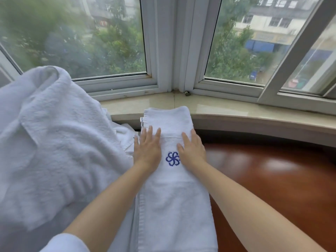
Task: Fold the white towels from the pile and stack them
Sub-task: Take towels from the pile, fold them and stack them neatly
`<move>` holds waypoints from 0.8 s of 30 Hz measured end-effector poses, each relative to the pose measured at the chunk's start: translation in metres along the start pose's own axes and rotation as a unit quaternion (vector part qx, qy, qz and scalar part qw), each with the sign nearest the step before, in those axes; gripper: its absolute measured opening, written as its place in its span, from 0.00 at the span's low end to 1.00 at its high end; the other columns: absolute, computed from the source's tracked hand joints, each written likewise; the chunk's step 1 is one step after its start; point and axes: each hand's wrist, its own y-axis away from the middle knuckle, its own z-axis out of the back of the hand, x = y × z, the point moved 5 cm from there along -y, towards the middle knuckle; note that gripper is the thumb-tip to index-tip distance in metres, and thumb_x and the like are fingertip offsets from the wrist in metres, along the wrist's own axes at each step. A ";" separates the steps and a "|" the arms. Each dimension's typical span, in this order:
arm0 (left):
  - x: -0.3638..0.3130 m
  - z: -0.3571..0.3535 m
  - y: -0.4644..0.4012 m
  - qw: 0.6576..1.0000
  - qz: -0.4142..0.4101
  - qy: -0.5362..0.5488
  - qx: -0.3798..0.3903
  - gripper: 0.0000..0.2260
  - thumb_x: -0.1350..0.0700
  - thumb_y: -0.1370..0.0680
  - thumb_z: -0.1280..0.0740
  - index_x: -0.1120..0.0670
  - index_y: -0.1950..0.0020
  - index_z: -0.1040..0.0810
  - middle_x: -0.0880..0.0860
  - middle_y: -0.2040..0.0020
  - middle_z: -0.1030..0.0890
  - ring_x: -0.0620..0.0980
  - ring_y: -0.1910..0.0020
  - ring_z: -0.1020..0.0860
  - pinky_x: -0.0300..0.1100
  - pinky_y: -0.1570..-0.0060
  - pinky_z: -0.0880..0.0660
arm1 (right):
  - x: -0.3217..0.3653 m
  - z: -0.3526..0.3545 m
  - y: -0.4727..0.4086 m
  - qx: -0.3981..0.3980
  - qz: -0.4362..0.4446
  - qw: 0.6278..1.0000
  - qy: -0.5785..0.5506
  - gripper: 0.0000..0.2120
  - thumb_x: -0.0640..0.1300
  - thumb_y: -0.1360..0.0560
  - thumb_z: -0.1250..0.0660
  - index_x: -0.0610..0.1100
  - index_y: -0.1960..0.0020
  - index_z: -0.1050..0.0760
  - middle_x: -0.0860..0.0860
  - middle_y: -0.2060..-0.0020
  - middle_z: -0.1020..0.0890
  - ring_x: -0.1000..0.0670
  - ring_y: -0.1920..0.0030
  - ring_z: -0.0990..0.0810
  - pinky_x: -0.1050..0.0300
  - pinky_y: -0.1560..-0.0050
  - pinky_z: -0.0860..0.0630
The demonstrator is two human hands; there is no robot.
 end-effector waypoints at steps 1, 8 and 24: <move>-0.004 -0.007 0.014 0.999 -0.016 -0.020 0.023 0.25 0.55 0.17 0.53 0.48 0.21 0.57 0.52 0.20 0.59 0.52 0.22 0.61 0.55 0.25 0.59 | -0.002 -0.004 0.012 0.009 0.006 1.000 0.007 0.26 0.54 0.18 0.51 0.52 0.22 0.51 0.50 0.22 0.59 0.48 0.23 0.57 0.51 0.26 0.53; -0.009 -0.017 0.089 0.994 -0.005 -0.004 0.108 0.23 0.53 0.16 0.57 0.48 0.21 0.56 0.48 0.21 0.60 0.49 0.22 0.63 0.55 0.25 0.59 | -0.019 -0.017 0.090 0.046 0.006 0.999 -0.002 0.25 0.54 0.17 0.53 0.57 0.22 0.53 0.55 0.22 0.60 0.50 0.23 0.56 0.52 0.26 0.50; -0.007 -0.023 0.211 0.997 0.003 0.030 0.071 0.25 0.46 0.17 0.54 0.45 0.21 0.57 0.47 0.21 0.60 0.50 0.22 0.62 0.48 0.29 0.38 | -0.036 -0.039 0.215 0.042 0.047 0.998 0.029 0.27 0.58 0.18 0.54 0.59 0.22 0.60 0.56 0.24 0.66 0.45 0.34 0.34 0.49 0.34 0.34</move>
